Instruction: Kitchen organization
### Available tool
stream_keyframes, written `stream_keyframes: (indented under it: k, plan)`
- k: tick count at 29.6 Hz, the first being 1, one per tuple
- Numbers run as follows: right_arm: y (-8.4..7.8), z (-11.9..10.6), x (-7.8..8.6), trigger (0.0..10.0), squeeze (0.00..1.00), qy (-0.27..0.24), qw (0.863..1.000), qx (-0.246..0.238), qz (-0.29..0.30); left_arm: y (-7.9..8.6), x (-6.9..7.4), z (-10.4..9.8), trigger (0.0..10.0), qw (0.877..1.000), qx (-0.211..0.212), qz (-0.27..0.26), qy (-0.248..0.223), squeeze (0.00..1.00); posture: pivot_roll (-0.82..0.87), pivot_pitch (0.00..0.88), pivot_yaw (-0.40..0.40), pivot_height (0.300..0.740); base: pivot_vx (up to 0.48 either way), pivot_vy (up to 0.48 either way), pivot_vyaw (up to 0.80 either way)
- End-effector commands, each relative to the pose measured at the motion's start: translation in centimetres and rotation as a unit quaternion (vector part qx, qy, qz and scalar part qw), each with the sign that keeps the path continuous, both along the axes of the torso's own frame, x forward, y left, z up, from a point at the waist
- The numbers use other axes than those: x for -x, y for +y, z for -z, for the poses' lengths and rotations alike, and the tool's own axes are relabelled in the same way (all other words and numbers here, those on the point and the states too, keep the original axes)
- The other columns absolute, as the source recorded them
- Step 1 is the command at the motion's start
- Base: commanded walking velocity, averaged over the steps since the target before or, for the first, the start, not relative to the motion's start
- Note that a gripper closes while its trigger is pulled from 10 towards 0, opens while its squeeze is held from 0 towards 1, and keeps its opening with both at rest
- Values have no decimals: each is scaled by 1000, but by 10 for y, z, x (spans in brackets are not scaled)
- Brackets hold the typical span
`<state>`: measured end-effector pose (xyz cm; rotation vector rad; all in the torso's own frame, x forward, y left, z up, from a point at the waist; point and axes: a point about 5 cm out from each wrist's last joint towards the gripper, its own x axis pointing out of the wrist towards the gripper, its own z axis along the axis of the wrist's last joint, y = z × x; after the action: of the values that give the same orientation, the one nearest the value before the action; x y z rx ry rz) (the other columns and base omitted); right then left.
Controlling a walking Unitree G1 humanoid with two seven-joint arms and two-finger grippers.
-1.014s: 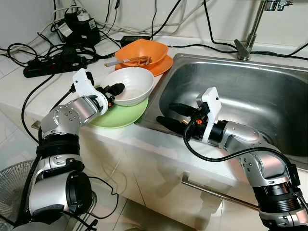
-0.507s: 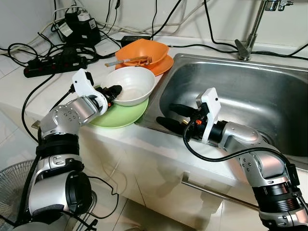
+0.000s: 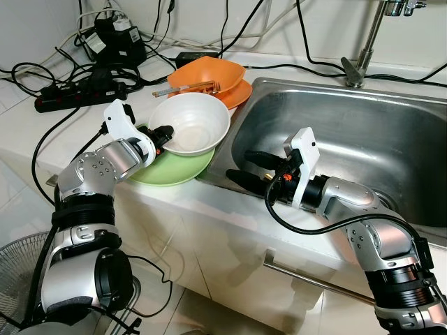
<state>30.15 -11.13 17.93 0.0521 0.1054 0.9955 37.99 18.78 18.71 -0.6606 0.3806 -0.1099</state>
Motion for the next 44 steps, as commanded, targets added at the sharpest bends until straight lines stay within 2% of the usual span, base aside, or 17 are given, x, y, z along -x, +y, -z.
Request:
stream_keyframes:
  k: [1, 8, 14, 17, 18, 21, 23, 24, 27, 28, 29, 30, 31, 33, 37, 44]
  plan:
    - [2, -3, -1, 10000, 0, -7, 1000, -2, -5, 4, 0, -6, 0, 1000, -16, -13, -18, 0, -73, 4, 143, 740, 0, 0, 0]
    - [1, -5, -2, 10000, 0, -9, 1000, -4, -3, -2, 5, -4, 0, 999, -28, -10, -31, 0, -73, 3, 136, 740, 0, 0, 0]
    - [-1, -7, -4, 10000, 0, -11, 1000, -5, 2, -12, 10, -9, 0, 994, -69, -3, -80, 0, -73, 4, 131, 740, 0, 0, 0]
    - [-1, -8, -4, 10000, 0, -11, 1000, -5, 3, -14, 11, -10, 0, 994, -68, -2, -86, 0, -73, 4, 129, 740, 0, 0, 0]
    - [-2, -8, -5, 10000, 0, -11, 1000, -5, 4, -17, 12, -13, 0, 990, -81, -3, -111, 0, -72, 5, 128, 740, 0, 0, 0]
    - [-2, -8, -5, 10000, 0, -10, 1000, -5, 4, -18, 13, -14, 0, 989, -87, -4, -120, 0, -72, 5, 128, 740, 0, 0, 0]
    - [-2, -7, -6, 10000, 0, -11, 1000, -5, 8, -20, 14, -22, 0, 980, -109, -8, -167, 0, -73, 5, 129, 740, 0, 0, 0]
    - [-2, -7, -6, 10000, 0, -11, 1000, -5, 8, -20, 14, -22, 0, 980, -109, -8, -167, 0, -73, 5, 129, 740, 0, 0, 0]
    - [-4, -9, -11, 10000, 0, -11, 999, -14, 34, -24, 17, -37, 0, 949, -177, -18, -258, 0, -74, 3, 131, 740, 0, 0, 0]
    - [-4, -9, -11, 10000, 0, -11, 999, -14, 34, -24, 17, -37, 0, 949, -177, -18, -258, 0, -74, 3, 131, 740, 0, 0, 0]
    - [-8, -14, -22, 10000, 0, -10, 995, -40, 88, -29, 20, -42, 0, 930, -212, -15, -300, 0, -74, 1, 132, 740, 0, 0, 0]
    - [-10, -16, -27, 10000, 0, -7, 992, -54, 111, -31, 22, -44, 0, 923, -223, -11, -314, 0, -74, 1, 132, 740, 0, 0, 0]
    - [-10, -16, -27, 10000, 0, -7, 992, -54, 111, -31, 22, -44, 0, 923, -223, -11, -314, 0, -74, 1, 132, 740, 0, 0, 0]
    - [-13, -21, -34, 10000, 0, 3, 986, -85, 143, -37, 25, -45, 0, 914, -228, -3, -335, 0, -73, 0, 131, 740, 0, 0, 0]
    - [-13, -27, -39, 10000, 0, 20, 978, -136, 159, -46, 28, -39, 0, 912, -214, 10, -349, 0, -71, 0, 129, 740, 0, 0, 0]
    - [-11, -29, -40, 10000, 0, 26, 976, -150, 158, -51, 30, -35, 0, 910, -211, 19, -356, 0, -71, 0, 129, 740, 0, 0, 0]
